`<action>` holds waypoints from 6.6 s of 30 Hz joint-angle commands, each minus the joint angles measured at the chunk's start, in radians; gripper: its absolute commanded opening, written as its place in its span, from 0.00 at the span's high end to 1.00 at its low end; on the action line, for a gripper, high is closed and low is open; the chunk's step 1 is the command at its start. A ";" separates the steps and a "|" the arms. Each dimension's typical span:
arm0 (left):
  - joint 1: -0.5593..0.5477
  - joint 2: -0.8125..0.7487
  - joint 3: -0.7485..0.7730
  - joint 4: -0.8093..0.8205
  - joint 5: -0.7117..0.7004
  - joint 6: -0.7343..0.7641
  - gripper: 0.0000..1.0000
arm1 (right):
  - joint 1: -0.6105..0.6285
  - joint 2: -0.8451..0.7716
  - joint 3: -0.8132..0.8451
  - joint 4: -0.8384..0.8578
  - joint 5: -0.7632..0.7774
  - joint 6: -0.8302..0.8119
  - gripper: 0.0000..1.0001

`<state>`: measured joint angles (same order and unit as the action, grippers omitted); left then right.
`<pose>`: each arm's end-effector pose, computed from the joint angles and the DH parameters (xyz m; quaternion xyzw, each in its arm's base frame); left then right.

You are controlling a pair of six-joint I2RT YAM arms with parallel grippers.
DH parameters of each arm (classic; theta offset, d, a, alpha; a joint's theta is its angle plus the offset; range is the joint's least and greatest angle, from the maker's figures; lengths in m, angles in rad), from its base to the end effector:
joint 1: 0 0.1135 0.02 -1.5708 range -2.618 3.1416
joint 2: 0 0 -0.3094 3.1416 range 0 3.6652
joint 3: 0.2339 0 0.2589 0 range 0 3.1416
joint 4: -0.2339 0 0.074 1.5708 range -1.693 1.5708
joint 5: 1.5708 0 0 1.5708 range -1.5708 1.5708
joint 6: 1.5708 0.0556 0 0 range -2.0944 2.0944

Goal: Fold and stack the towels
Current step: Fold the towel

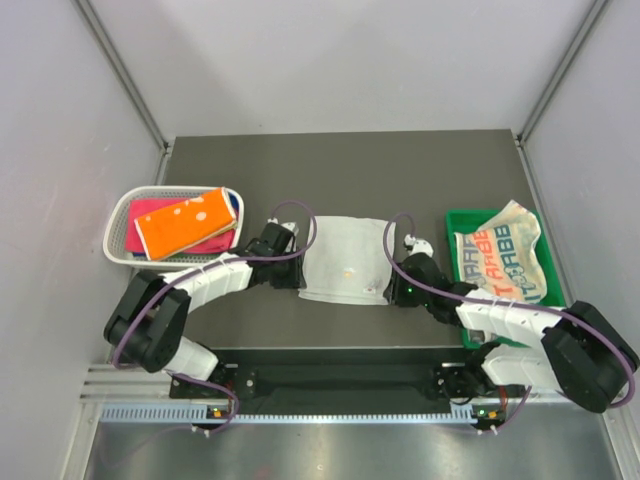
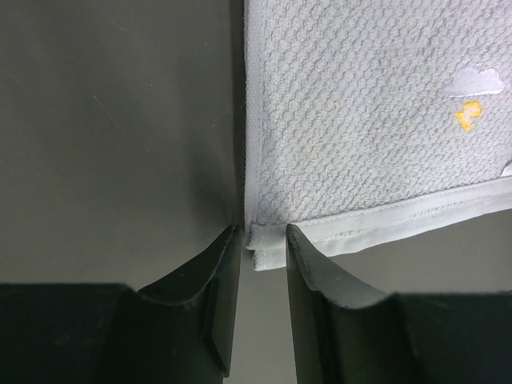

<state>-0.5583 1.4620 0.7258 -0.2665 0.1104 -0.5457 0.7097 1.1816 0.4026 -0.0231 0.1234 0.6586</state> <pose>0.2367 -0.1550 0.1875 0.0215 0.9583 -0.1918 0.2105 0.1666 0.1341 0.1727 -0.0005 0.9256 0.1922 0.3262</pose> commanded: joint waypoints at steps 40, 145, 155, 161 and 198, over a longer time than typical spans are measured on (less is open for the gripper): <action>-0.011 -0.086 0.096 -0.100 0.005 0.016 1.00 | 0.020 -0.117 0.104 -0.109 0.032 -0.002 1.00; 0.195 0.590 0.668 0.082 0.063 0.046 0.81 | -0.447 0.598 0.574 0.297 -0.301 -0.145 0.81; 0.195 0.449 0.695 -0.005 0.016 0.095 0.67 | -0.375 0.467 0.614 0.034 -0.101 -0.247 0.66; 0.186 0.431 0.667 -0.114 -0.023 0.134 0.67 | -0.325 0.480 0.593 0.000 -0.047 -0.274 0.62; 0.153 0.505 0.589 0.044 -0.135 0.109 0.67 | -0.292 0.740 0.771 -0.054 -0.022 -0.318 0.73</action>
<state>-0.4011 1.9728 1.3163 -0.2779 -0.0166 -0.4229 0.4053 1.9038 1.1419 -0.0536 0.1078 0.3576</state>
